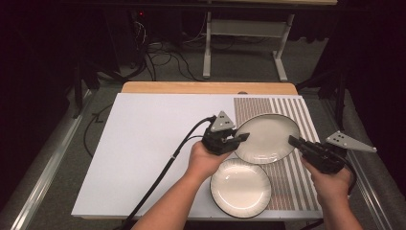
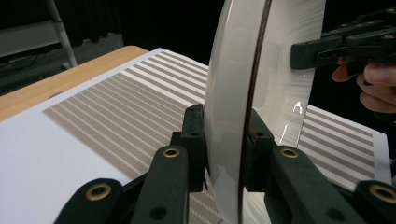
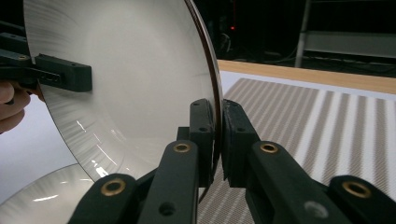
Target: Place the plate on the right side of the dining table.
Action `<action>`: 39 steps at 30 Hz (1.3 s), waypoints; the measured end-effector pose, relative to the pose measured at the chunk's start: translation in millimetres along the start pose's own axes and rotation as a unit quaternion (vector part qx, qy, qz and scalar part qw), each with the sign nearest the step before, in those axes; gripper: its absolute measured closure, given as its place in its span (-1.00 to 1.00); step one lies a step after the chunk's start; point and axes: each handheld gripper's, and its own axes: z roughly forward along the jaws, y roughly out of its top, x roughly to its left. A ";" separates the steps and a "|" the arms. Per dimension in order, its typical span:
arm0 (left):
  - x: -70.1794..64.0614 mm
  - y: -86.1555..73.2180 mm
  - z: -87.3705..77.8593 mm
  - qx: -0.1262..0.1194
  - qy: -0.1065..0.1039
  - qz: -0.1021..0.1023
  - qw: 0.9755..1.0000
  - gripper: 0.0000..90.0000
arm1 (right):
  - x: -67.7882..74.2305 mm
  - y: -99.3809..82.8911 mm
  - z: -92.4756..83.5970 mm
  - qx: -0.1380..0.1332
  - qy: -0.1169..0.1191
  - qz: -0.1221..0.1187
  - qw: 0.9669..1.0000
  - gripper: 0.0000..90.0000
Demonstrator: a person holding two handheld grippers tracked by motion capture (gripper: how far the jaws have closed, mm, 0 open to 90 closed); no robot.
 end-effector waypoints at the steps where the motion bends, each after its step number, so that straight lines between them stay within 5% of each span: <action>1: 0.3 1.2 4.9 0.001 -0.001 0.000 1.000 0.67 | -3.2 -0.4 -1.4 -0.001 -0.005 0.001 1.000 0.92; 20: -5.6 -2.8 78.1 0.046 -0.028 -0.002 0.999 0.60 | -43.7 -26.2 -22.7 0.029 -0.066 0.021 0.997 0.93; 39: -6.6 -24.3 97.0 0.087 -0.042 -0.026 0.995 0.55 | -48.0 -47.1 -23.8 0.066 -0.074 0.027 0.995 0.94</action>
